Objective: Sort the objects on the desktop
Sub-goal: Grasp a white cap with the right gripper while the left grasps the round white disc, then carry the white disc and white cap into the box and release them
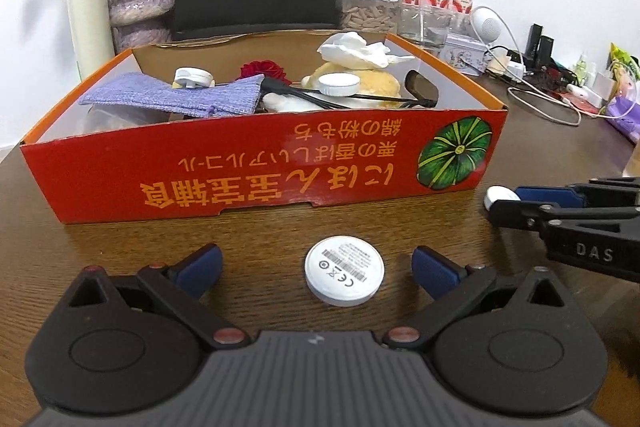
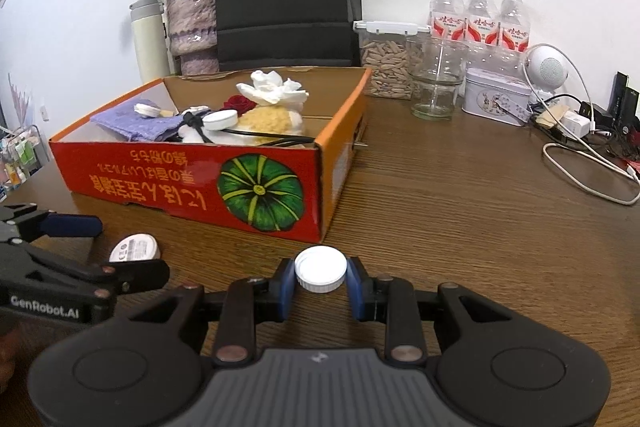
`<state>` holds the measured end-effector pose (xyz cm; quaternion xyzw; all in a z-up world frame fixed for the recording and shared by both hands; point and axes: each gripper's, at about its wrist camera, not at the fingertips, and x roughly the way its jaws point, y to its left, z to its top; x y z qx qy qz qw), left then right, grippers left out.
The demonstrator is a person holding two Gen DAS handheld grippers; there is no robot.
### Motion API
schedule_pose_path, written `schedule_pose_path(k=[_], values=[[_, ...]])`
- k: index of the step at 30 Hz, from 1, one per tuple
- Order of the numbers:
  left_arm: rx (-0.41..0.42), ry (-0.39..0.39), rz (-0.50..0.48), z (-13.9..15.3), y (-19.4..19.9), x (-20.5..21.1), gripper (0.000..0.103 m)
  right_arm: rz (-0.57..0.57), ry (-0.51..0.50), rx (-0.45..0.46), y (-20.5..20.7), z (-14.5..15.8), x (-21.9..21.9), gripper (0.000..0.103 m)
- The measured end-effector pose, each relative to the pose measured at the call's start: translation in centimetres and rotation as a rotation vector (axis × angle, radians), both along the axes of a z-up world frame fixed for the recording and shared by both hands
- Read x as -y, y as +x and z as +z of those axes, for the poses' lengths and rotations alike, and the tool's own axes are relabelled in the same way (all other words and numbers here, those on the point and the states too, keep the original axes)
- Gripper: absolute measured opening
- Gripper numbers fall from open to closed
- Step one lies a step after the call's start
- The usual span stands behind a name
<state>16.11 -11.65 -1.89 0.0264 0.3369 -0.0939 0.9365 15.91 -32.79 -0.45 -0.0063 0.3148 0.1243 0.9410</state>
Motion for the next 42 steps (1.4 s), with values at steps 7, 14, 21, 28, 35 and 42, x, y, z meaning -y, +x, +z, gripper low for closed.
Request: schedule_pose_path(k=[7, 14, 21, 28, 35, 42], values=[[-0.005, 0.028, 0.006, 0.0, 0.1, 0.5, 0.103, -0.008, -0.006, 0.002, -0.2, 0.0, -0.1, 0.027], [0.009, 0.023, 0.022, 0.0, 0.0, 0.4, 0.091, -0.017, -0.032, 0.005, -0.3, 0.0, -0.4, 0.027], [0.043, 0.022, -0.004, 0.5, -0.9, 0.6, 0.04, -0.024, -0.037, 0.006, -0.3, 0.0, -0.5, 0.027], [0.051, 0.024, -0.004, 0.5, -1.3, 0.6, 0.04, -0.031, -0.04, 0.01, -0.6, 0.0, -0.6, 0.027], [0.054, 0.003, 0.003, 0.7, -1.4, 0.1, 0.04, -0.04, -0.04, 0.045, -1.3, 0.3, -1.2, 0.027], [0.118, -0.024, 0.0, 1.8, -2.5, -0.4, 0.04, -0.06, -0.032, 0.139, -2.5, 1.0, -2.1, 0.027]])
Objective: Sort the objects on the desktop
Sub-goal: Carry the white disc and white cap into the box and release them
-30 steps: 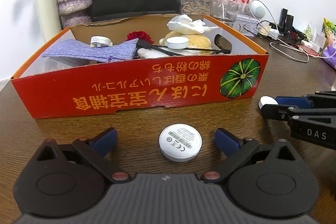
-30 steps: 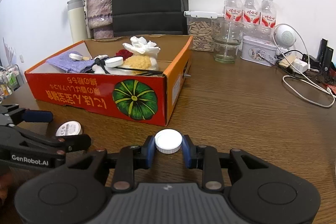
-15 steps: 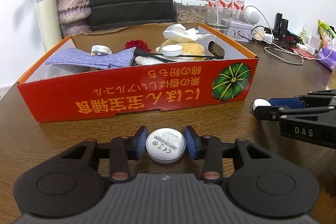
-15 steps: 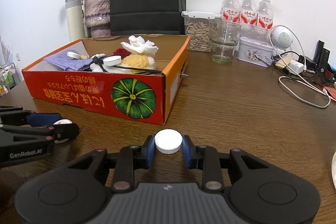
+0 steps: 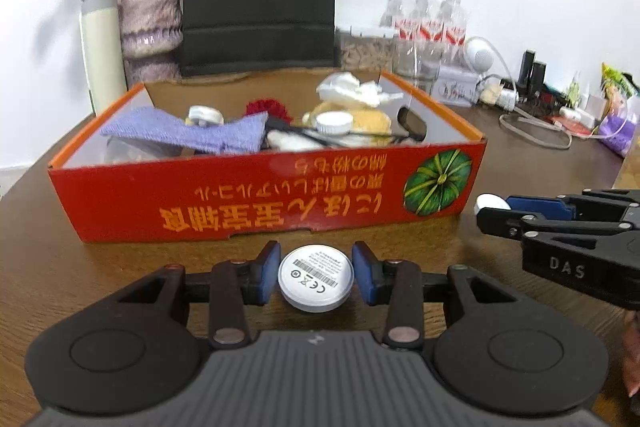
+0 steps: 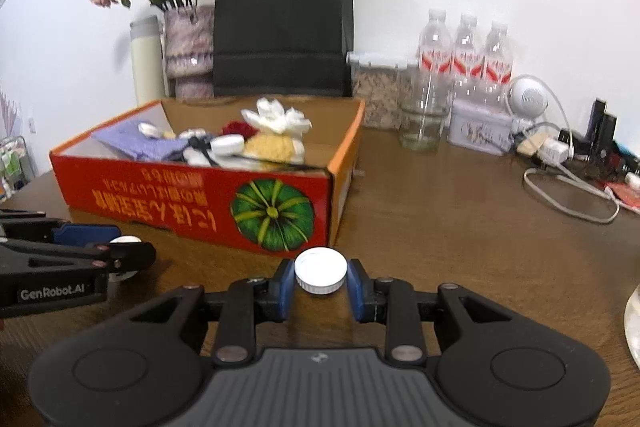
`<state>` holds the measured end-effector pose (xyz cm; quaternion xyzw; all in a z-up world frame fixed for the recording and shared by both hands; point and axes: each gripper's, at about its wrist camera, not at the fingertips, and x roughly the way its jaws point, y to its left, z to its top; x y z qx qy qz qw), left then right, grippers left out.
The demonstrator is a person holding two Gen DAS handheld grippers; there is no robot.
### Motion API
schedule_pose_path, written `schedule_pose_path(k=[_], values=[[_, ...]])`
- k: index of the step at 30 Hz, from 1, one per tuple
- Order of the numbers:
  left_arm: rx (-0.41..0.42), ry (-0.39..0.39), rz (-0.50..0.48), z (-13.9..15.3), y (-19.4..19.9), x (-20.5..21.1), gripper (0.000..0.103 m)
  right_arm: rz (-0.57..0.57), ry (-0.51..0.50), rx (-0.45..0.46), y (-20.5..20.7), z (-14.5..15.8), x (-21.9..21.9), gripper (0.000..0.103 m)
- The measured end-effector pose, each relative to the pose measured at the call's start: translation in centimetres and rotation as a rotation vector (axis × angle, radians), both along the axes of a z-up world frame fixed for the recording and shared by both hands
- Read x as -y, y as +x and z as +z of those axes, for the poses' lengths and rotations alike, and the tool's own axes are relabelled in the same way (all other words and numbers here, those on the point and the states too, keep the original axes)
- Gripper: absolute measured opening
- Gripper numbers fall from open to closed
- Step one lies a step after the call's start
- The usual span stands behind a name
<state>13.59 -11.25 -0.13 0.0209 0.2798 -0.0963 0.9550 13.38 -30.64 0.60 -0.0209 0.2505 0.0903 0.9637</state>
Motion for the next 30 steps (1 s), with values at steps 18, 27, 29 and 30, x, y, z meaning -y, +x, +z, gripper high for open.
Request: schedule_pose_path(k=[18, 27, 29, 30], values=[[0.306, -0.02, 0.052, 2.9, -2.3, -3.3, 0.04, 0.006, 0.001, 0.293, -2.6, 1.6, -5.5, 0.027], [0.38, 0.028, 0.085, 2.3, -0.6, -5.5, 0.04, 0.007, 0.014, 0.34, -0.4, 1.6, -7.8, 0.027], [0.393, 0.039, 0.088, 2.3, -0.1, -5.8, 0.04, 0.009, 0.01, 0.344, 0.2, 1.7, -8.3, 0.027], [0.397, 0.039, 0.089, 2.3, 0.2, -6.0, 0.04, 0.009, 0.01, 0.347, 0.6, 1.7, -8.5, 0.027]])
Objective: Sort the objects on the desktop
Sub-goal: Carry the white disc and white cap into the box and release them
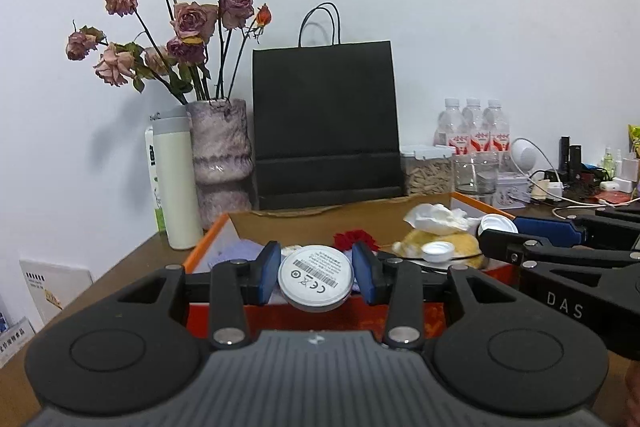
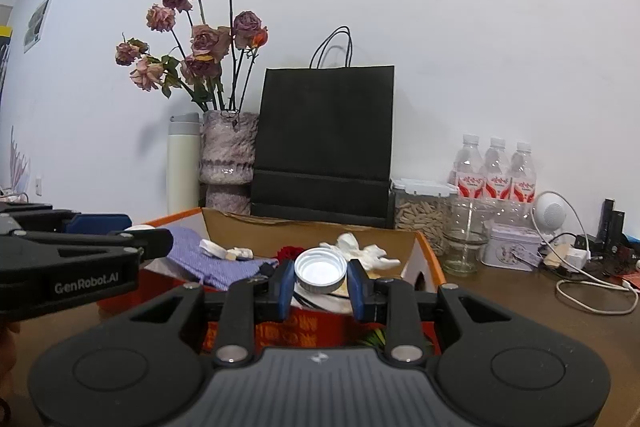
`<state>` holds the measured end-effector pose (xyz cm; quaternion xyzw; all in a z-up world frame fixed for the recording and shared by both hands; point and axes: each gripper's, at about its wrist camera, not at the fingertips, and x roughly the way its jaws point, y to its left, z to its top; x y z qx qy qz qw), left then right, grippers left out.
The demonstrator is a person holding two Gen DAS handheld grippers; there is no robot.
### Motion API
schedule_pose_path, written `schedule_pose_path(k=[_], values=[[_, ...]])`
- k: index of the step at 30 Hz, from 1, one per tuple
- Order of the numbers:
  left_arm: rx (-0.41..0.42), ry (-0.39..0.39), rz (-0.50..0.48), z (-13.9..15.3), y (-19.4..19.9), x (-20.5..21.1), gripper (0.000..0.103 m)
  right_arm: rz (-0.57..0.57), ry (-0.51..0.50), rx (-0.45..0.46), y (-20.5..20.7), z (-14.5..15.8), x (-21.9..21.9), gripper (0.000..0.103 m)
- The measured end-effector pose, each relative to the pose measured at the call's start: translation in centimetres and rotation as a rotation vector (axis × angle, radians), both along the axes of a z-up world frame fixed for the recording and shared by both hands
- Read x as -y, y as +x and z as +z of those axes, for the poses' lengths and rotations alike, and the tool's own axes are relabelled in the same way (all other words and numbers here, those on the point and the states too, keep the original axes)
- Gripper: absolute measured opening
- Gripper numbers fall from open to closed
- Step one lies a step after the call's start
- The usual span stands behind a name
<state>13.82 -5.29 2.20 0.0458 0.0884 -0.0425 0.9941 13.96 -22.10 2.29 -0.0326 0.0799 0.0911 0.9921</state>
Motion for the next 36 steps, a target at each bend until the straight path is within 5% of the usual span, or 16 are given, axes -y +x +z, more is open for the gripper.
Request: schedule_pose_path(k=[30, 32, 34, 36], values=[[-0.036, 0.0, 0.006, -1.2, 7.5, -1.8, 0.041, 0.058, 0.031, 0.006, 6.9, -0.1, -1.5, 0.027], [-0.028, 0.006, 0.009, -1.2, 7.3, -1.7, 0.049, 0.059, 0.029, 0.012, 6.7, -0.1, -1.6, 0.03], [-0.011, 0.019, 0.013, -1.2, 7.0, -1.6, 0.065, 0.059, 0.029, 0.021, 6.5, -0.1, -1.6, 0.054], [0.015, 0.037, 0.042, -1.2, 6.6, -1.4, 0.082, 0.042, 0.036, 0.037, 6.2, -0.1, -1.4, 0.064]])
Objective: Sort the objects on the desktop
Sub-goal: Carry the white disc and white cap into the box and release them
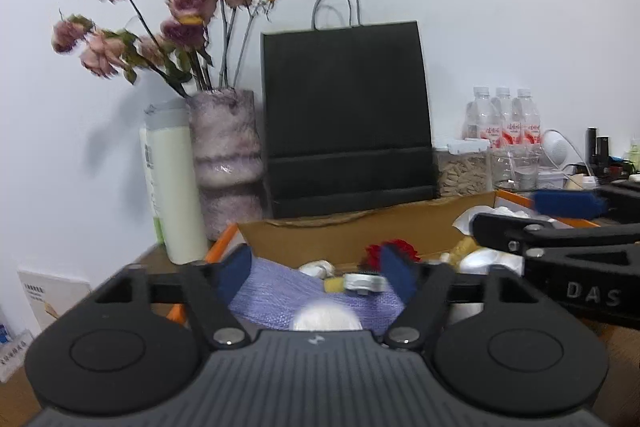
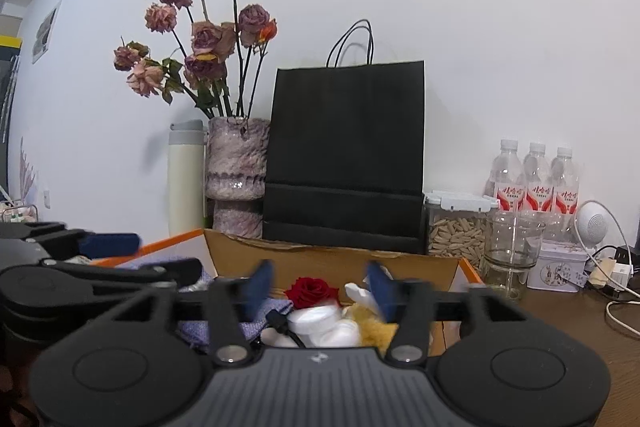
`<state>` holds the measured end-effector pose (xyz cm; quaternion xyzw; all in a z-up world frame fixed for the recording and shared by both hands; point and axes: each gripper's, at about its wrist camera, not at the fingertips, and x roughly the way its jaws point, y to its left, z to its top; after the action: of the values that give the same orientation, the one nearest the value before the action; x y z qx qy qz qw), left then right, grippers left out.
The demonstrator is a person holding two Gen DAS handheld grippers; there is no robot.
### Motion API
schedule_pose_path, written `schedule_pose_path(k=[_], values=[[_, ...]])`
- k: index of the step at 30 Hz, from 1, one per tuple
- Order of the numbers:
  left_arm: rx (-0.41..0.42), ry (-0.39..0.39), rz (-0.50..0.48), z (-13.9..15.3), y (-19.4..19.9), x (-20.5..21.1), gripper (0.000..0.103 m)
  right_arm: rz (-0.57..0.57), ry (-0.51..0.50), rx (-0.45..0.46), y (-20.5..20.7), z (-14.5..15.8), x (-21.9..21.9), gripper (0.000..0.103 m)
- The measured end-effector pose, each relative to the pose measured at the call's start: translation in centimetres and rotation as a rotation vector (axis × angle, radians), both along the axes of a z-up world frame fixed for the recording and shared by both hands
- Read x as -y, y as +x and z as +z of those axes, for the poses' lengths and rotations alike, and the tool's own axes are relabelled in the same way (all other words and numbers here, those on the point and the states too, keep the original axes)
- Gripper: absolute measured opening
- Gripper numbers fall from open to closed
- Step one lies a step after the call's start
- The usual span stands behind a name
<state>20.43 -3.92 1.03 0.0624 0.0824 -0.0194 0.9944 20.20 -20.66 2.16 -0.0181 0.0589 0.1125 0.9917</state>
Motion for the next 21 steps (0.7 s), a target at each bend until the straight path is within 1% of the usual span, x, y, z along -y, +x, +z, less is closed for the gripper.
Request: schedule_pose_path(k=[1, 2, 3, 4, 6, 7, 10, 21], values=[[0.011, 0.007, 0.015, 0.0, -0.12, 0.02, 0.084, -0.003, 0.007, 0.001, 0.01, 0.01, 0.14, 0.069], [0.014, 0.007, 0.026, 0.03, -0.13, -0.03, 0.089, -0.009, 0.016, -0.001, 0.05, 0.02, 0.29, 0.072], [0.012, 0.001, 0.041, 0.07, -0.03, -0.14, 0.097, -0.019, 0.025, -0.001, 0.12, 0.04, 0.47, 0.082], [0.008, -0.007, 0.062, 0.09, 0.11, -0.31, 0.102, -0.026, 0.034, -0.001, 0.17, 0.02, 0.67, 0.092], [0.002, -0.029, 0.06, 0.17, 0.26, -0.7, 0.103, -0.016, 0.04, -0.001, 0.21, 0.01, 0.85, 0.103], [0.0, -0.038, 0.059, 0.19, 0.22, -0.79, 0.103, -0.014, 0.036, 0.006, 0.12, 0.0, 0.81, 0.103], [0.009, -0.023, 0.074, 0.18, 0.12, -0.72, 0.103, -0.009, 0.019, 0.024, -0.22, -0.03, 0.65, 0.103], [0.024, -0.011, 0.09, 0.16, 0.0, -0.74, 0.103, -0.019, 0.005, 0.03, -0.45, 0.02, 0.5, 0.103]])
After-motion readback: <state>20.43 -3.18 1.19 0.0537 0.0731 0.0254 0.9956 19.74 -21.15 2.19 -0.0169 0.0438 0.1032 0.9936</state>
